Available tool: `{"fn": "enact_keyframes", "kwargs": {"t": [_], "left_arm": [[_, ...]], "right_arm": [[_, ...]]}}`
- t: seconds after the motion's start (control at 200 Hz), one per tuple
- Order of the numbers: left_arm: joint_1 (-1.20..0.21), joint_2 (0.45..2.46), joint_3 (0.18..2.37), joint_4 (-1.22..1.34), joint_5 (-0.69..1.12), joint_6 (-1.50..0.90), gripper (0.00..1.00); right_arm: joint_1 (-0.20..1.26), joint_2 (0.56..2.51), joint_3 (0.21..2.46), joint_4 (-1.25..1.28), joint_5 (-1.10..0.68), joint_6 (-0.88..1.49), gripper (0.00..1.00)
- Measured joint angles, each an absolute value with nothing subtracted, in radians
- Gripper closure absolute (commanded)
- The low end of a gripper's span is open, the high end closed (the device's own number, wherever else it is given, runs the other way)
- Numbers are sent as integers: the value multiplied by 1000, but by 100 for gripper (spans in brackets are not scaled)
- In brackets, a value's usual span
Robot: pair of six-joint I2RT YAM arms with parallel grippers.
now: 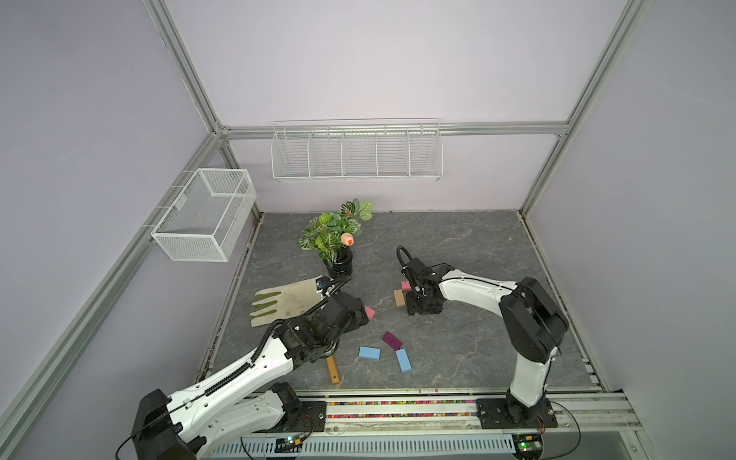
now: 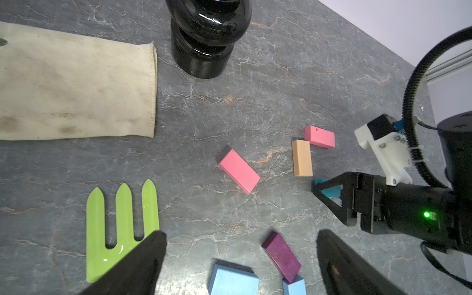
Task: Assemble the number 8 with building blocks
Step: Assemble the building block at the center of the board.
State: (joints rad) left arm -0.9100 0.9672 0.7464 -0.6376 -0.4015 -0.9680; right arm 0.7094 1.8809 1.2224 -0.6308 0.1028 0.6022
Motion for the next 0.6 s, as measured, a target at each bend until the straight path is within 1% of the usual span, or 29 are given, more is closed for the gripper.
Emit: {"fn": "enact_keyframes", "kwargs": {"t": [0.07, 0.195, 0.41, 0.6], "left_arm": [[-910, 967, 746, -637, -402, -968, 4], [-910, 967, 746, -637, -404, -968, 4], [-910, 967, 746, -637, -404, -965, 4], [-910, 967, 746, -637, -404, -965, 4]], "right_arm": [[709, 1882, 1224, -632, 102, 602, 46], [709, 1882, 1224, -632, 102, 602, 42], [708, 1882, 1224, -632, 99, 602, 29], [708, 1882, 1224, -628, 95, 598, 26]]}}
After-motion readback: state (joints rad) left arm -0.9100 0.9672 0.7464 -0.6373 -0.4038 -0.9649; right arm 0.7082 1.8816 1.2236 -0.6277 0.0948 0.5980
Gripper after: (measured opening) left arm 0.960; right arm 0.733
